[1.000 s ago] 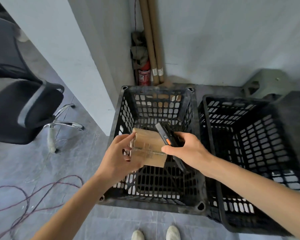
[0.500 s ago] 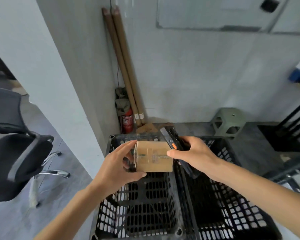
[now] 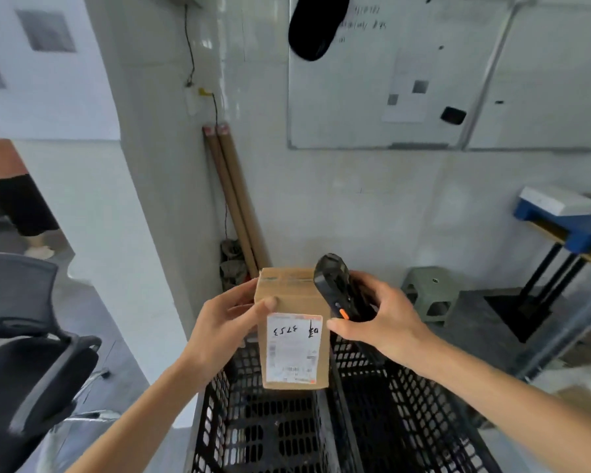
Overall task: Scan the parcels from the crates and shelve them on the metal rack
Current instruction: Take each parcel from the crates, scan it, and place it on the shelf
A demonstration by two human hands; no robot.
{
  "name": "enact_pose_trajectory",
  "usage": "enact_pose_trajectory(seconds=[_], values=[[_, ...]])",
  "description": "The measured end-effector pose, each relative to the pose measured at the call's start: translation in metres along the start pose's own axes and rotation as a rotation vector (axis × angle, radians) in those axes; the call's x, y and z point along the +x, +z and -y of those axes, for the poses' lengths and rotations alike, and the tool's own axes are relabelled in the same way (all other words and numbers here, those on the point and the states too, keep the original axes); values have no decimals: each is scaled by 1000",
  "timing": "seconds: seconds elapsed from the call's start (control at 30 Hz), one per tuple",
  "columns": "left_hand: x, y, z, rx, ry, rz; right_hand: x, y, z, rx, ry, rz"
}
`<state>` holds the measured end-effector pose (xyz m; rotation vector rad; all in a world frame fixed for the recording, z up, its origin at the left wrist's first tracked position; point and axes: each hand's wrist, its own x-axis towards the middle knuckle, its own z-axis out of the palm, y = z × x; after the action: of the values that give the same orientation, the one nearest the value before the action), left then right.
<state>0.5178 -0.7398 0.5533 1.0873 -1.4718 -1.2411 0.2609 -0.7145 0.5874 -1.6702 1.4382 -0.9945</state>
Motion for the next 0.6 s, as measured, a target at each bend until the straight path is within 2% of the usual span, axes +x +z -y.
enact_pose_trajectory(seconds=[0.17,0.5,0.6], values=[[-20,25,-33,29,43,-47,-23,-19,20,63,-37,-112],[-90,72,-74,13,42,119,-97,-66,45,193,10,-199],[-107,87,-87,2,72,79,-122,-78,53,202,17,-231]])
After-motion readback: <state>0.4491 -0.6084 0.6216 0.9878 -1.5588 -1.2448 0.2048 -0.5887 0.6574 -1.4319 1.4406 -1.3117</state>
